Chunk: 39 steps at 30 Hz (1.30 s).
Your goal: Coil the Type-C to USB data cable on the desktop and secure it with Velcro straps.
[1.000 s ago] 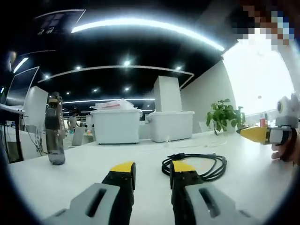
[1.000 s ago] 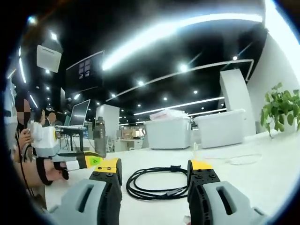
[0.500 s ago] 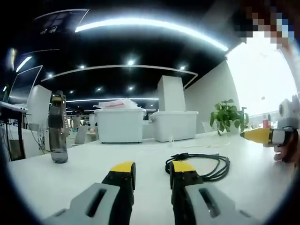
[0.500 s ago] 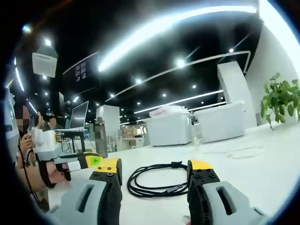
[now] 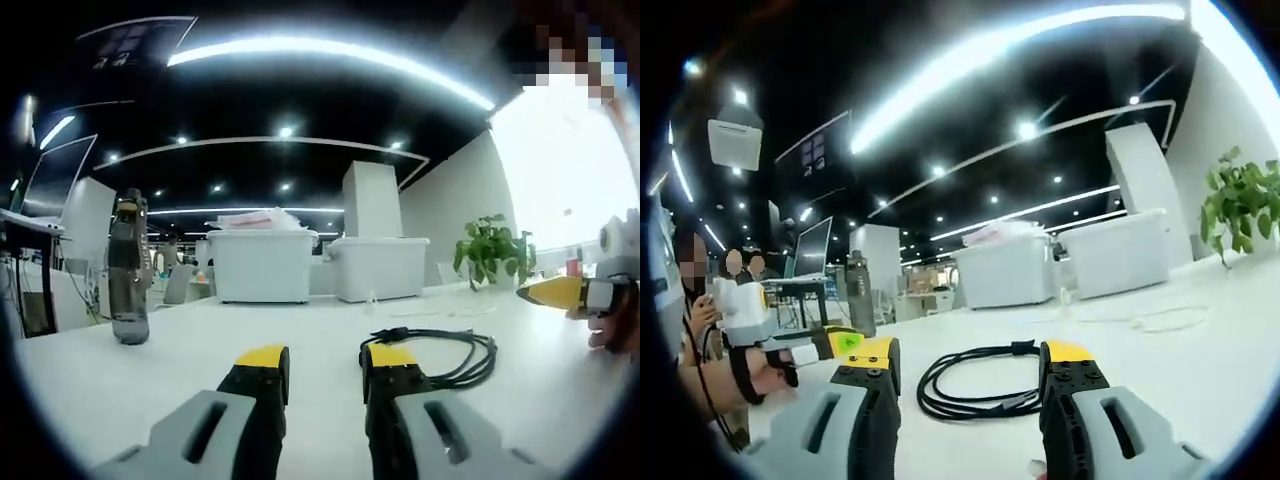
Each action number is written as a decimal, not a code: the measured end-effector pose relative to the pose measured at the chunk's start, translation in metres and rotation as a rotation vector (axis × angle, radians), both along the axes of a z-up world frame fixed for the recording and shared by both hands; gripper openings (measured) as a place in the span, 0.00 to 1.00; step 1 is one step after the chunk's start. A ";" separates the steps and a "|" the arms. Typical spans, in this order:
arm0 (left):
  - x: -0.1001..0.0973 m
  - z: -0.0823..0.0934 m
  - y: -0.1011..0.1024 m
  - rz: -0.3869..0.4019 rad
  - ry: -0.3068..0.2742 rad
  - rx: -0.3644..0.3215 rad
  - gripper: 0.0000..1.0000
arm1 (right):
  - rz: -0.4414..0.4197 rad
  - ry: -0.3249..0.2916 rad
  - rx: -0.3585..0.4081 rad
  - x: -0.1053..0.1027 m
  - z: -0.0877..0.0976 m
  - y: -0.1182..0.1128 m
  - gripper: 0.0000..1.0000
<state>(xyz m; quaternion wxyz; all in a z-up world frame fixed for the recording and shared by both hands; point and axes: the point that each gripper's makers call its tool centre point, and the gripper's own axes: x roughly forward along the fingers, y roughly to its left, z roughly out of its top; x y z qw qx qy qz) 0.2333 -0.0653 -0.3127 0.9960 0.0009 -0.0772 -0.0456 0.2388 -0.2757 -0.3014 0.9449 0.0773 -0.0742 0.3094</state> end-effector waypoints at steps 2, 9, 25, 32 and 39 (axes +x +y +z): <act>0.000 0.000 0.001 0.003 0.000 -0.003 0.31 | 0.003 -0.003 -0.010 -0.001 -0.001 0.001 0.55; 0.000 -0.001 0.001 0.004 0.005 0.004 0.31 | 0.009 -0.006 -0.034 0.000 -0.002 -0.001 0.55; 0.001 -0.004 0.001 0.007 0.024 0.015 0.31 | 0.007 -0.004 -0.042 0.000 -0.003 -0.001 0.55; 0.000 -0.003 0.002 0.006 0.016 0.008 0.31 | 0.002 0.000 -0.045 0.001 -0.004 -0.003 0.55; 0.001 -0.004 -0.001 -0.007 0.022 0.017 0.31 | -0.001 0.003 -0.053 0.001 -0.005 -0.003 0.55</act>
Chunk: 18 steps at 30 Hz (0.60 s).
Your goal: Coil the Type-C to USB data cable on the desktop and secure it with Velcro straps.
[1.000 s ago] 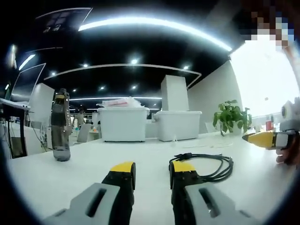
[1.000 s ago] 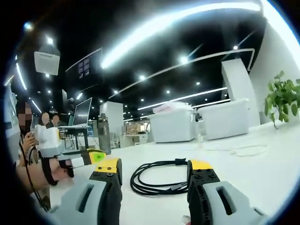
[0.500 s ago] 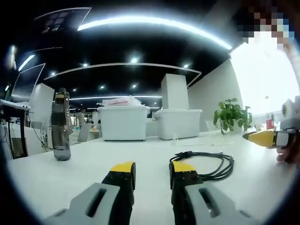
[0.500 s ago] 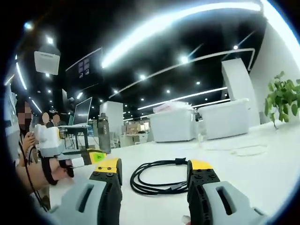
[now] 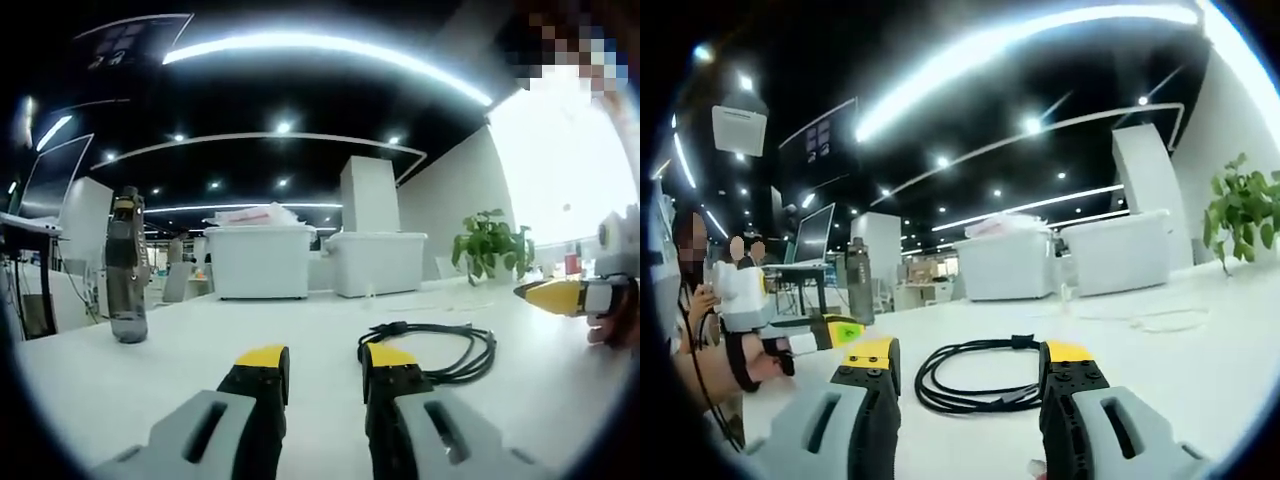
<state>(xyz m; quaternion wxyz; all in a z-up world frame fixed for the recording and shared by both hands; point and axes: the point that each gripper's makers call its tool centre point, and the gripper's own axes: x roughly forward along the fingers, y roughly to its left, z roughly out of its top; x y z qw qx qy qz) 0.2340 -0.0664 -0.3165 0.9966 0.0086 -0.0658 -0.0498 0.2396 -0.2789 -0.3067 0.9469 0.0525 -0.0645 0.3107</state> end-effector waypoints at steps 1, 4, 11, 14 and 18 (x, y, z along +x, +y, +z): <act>0.000 0.000 0.000 0.000 -0.001 0.001 0.31 | -0.002 0.000 -0.001 0.000 0.000 0.000 0.55; -0.001 0.003 0.002 0.006 -0.015 -0.008 0.31 | -0.017 -0.004 0.012 0.001 0.002 -0.004 0.54; -0.004 0.007 0.003 0.004 -0.041 -0.034 0.31 | -0.014 0.011 0.016 0.001 0.000 -0.001 0.53; -0.004 0.007 0.001 -0.006 -0.041 -0.027 0.31 | -0.022 0.013 0.012 0.001 -0.001 -0.002 0.53; -0.004 0.008 0.000 -0.015 -0.048 -0.027 0.31 | -0.035 0.016 0.008 0.002 -0.002 -0.006 0.53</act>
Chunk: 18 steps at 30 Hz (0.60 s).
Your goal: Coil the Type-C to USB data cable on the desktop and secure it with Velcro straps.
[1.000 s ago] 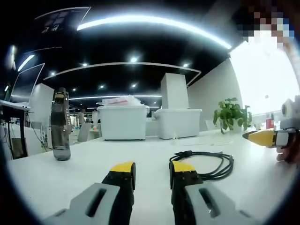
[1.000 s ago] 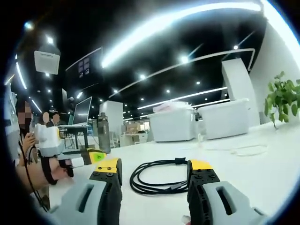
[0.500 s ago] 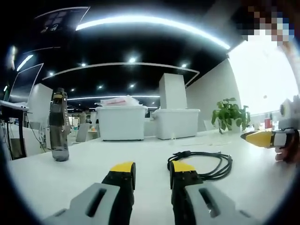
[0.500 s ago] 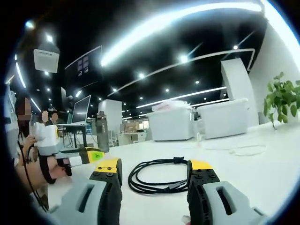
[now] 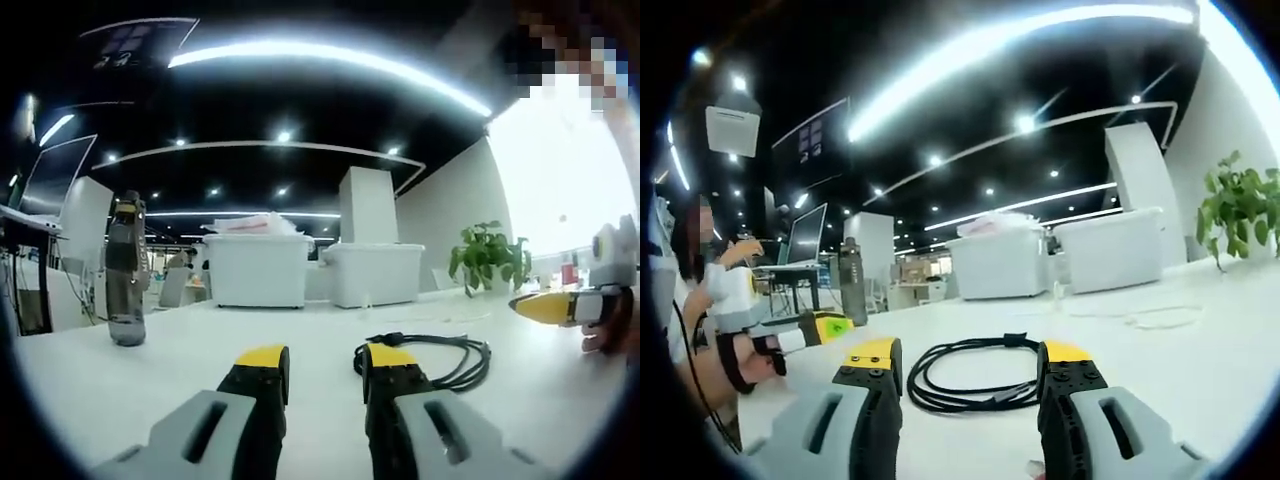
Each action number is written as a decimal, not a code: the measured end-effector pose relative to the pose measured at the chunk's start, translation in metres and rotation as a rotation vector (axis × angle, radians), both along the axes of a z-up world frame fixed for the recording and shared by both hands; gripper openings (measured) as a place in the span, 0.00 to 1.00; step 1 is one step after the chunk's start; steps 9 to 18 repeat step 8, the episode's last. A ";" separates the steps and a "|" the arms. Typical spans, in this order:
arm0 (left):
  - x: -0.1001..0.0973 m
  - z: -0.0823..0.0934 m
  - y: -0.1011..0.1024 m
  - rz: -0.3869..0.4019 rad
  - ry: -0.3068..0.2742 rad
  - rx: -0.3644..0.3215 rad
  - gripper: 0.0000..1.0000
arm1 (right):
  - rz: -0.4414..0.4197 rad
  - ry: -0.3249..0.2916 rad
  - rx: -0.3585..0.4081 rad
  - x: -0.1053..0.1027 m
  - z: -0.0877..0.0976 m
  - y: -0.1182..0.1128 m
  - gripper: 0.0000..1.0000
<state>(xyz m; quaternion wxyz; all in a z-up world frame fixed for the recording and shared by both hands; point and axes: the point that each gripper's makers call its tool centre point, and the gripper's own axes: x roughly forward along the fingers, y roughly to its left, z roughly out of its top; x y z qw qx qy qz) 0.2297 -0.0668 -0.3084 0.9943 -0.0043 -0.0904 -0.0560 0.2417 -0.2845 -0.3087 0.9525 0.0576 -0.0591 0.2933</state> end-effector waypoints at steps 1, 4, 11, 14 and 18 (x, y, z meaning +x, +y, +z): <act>0.000 0.000 0.000 -0.002 -0.002 -0.001 0.31 | -0.002 0.001 0.000 0.000 0.000 -0.001 0.53; 0.000 0.001 -0.001 -0.007 -0.006 -0.005 0.31 | -0.008 0.004 0.002 0.001 0.000 -0.002 0.53; -0.001 0.003 -0.007 -0.051 -0.017 -0.014 0.32 | -0.003 0.013 0.000 0.001 -0.002 -0.001 0.53; -0.001 0.003 -0.007 -0.051 -0.017 -0.014 0.32 | -0.003 0.013 0.000 0.001 -0.002 -0.001 0.53; -0.001 0.003 -0.007 -0.051 -0.017 -0.014 0.32 | -0.003 0.013 0.000 0.001 -0.002 -0.001 0.53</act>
